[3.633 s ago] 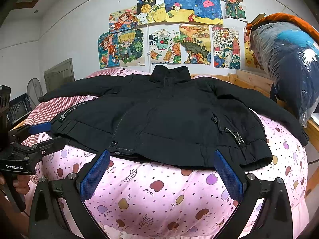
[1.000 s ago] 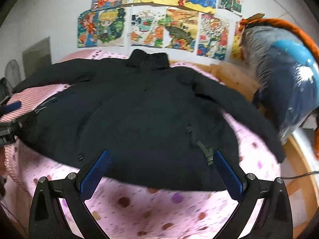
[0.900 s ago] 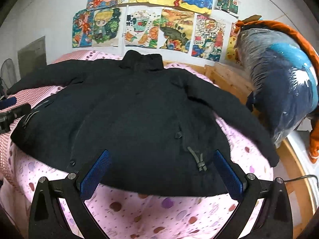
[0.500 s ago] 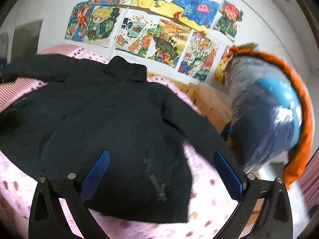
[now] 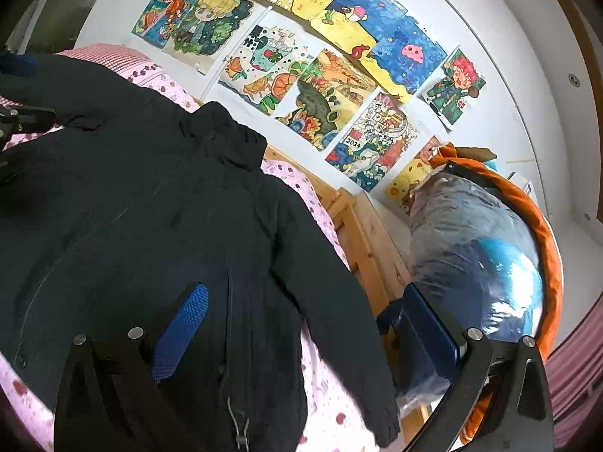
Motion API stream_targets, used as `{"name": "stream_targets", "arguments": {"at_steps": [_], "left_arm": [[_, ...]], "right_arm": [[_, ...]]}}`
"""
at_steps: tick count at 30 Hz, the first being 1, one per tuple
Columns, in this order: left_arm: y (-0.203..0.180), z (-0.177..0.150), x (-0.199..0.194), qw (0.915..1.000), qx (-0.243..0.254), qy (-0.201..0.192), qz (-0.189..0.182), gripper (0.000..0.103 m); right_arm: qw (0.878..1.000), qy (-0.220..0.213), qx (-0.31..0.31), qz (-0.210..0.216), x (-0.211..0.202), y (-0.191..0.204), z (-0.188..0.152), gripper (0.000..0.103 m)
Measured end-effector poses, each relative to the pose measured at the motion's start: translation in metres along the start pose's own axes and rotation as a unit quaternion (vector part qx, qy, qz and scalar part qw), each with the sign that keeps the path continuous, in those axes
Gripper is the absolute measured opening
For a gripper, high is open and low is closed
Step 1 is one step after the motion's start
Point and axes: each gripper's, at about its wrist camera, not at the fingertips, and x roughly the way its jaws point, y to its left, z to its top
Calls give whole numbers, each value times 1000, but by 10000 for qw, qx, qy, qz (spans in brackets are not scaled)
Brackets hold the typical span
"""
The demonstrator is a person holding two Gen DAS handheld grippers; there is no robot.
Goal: Fold large clothes
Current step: 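Move the right tool to the jacket side and grasp its edge, then lift the grasped jacket side with the right tool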
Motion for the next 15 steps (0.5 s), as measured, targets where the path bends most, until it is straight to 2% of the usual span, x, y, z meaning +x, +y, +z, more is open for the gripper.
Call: {"name": "stream_targets", "arguments": {"at_steps": [6, 9, 12, 13, 14, 15], "left_arm": [[-10, 14, 33, 9998, 107, -48, 163, 103], [-17, 19, 53, 9995, 105, -49, 281, 103], [-21, 26, 78, 9998, -180, 8, 112, 103], [-22, 28, 85, 9996, -282, 22, 51, 103], [-25, 31, 96, 9991, -415, 53, -83, 103], [-27, 33, 105, 9984, -516, 96, -228, 103]], "right_arm": [[9984, 167, 510, 157, 48, -3, -20, 102], [9917, 184, 1220, 364, 73, -13, -35, 102], [9700, 414, 2202, 949, 95, -32, -64, 102], [9545, 596, 2657, 1216, 105, -43, -78, 102], [9444, 631, 2961, 1286, 112, -48, -91, 102], [9227, 738, 3490, 1462, 119, -61, -108, 102]]}}
